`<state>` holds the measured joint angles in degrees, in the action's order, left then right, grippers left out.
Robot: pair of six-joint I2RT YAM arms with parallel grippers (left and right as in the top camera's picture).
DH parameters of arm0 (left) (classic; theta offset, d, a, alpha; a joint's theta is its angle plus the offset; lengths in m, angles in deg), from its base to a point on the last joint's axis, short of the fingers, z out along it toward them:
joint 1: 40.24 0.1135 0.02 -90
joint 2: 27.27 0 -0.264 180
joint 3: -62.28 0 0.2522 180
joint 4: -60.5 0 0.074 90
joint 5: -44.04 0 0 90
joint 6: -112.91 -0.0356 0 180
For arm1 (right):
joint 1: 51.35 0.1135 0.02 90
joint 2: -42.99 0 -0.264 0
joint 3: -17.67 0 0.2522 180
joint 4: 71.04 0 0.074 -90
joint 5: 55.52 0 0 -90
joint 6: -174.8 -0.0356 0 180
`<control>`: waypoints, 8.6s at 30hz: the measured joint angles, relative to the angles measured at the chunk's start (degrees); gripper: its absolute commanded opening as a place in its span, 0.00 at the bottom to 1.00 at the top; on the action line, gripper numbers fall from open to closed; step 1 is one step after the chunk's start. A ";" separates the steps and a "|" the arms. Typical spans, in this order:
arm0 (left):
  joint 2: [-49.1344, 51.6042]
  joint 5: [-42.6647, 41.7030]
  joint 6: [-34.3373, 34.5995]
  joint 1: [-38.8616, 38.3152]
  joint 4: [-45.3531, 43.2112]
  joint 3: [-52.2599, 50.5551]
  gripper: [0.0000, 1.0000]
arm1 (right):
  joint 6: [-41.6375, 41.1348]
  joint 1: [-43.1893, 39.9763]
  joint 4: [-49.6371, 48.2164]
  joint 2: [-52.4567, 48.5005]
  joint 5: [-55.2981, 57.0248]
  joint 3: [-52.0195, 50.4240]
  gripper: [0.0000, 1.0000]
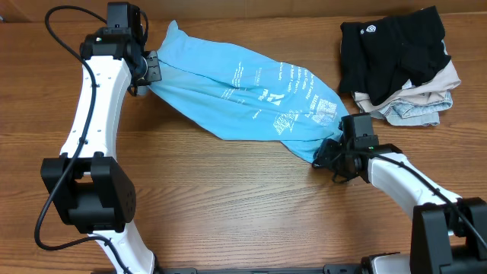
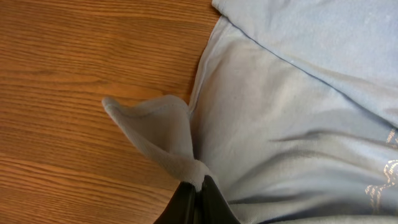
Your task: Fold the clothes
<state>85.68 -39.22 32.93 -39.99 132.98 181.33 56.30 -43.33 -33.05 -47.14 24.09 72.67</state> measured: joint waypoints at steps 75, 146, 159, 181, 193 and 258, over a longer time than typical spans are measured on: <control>15.06 -2.10 -1.64 8.09 34.40 46.12 0.04 | 22.99 -19.76 54.90 -6.62 -5.40 60.02 0.04; 37.13 -3.30 -1.64 3.85 17.09 45.66 0.15 | 8.96 9.33 39.45 -27.65 -2.89 43.01 0.19; 37.13 -3.30 -1.64 3.85 18.84 45.66 0.04 | 8.83 8.57 39.93 -27.65 -3.10 43.45 0.04; 17.33 -1.31 -4.44 8.57 27.23 59.12 0.12 | 16.52 -4.63 68.46 -23.85 -3.61 98.33 0.04; 8.37 4.04 -4.92 9.01 29.38 60.74 0.04 | 17.66 -8.90 73.05 -22.10 -3.58 109.20 0.04; 34.01 -14.01 -9.99 2.54 12.26 29.99 0.04 | 18.01 -9.05 73.05 -21.57 -2.64 108.32 0.04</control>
<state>119.69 -53.23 22.94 -37.45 145.25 211.32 74.31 -52.38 40.00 -68.71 21.44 180.99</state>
